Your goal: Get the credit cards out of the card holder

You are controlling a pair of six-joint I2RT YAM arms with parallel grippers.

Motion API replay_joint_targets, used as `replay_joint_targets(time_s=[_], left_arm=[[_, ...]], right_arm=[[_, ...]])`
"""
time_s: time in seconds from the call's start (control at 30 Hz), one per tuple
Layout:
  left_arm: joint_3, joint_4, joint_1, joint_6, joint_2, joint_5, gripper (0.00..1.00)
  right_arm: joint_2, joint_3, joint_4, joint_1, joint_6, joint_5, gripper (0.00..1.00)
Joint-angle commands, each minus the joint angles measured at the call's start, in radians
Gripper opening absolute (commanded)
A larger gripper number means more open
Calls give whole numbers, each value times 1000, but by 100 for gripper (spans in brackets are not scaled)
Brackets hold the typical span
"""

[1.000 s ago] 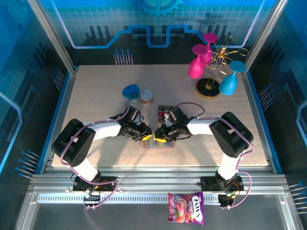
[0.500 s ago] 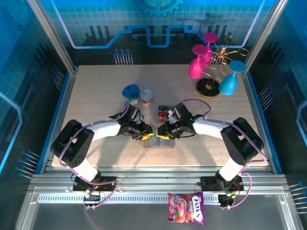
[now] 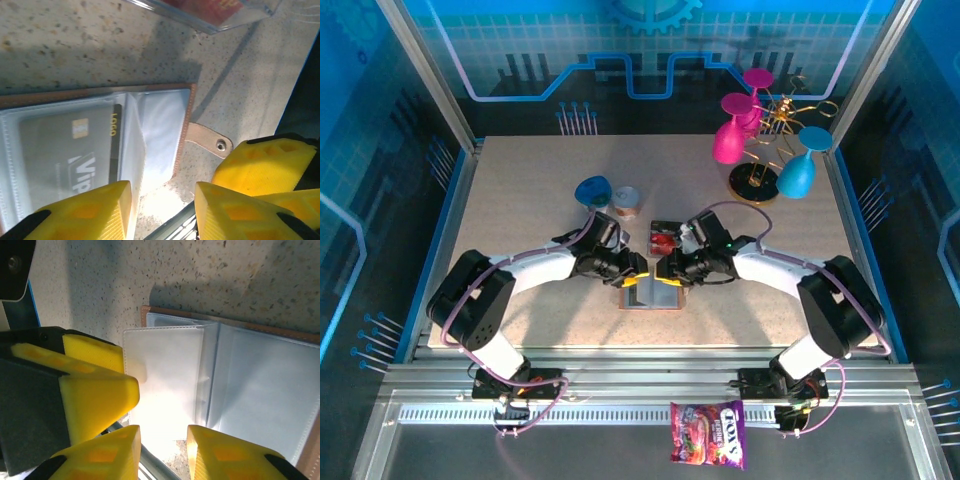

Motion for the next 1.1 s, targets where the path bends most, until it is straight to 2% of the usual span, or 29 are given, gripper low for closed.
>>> replay_joint_targets(time_s=[0.0,0.6,1.07], left_arm=[[34,-18,-15,-1,27,33,40],[71,29,-63,-25,108,41,55],[104,48,-96,-39,160,41,56]], right_arm=[[-39,-9,-53,-18,-21,13,32],[-199,-47,-104,-73,-18,78,32],[-279,-93,-117,-122,-12,93,33]])
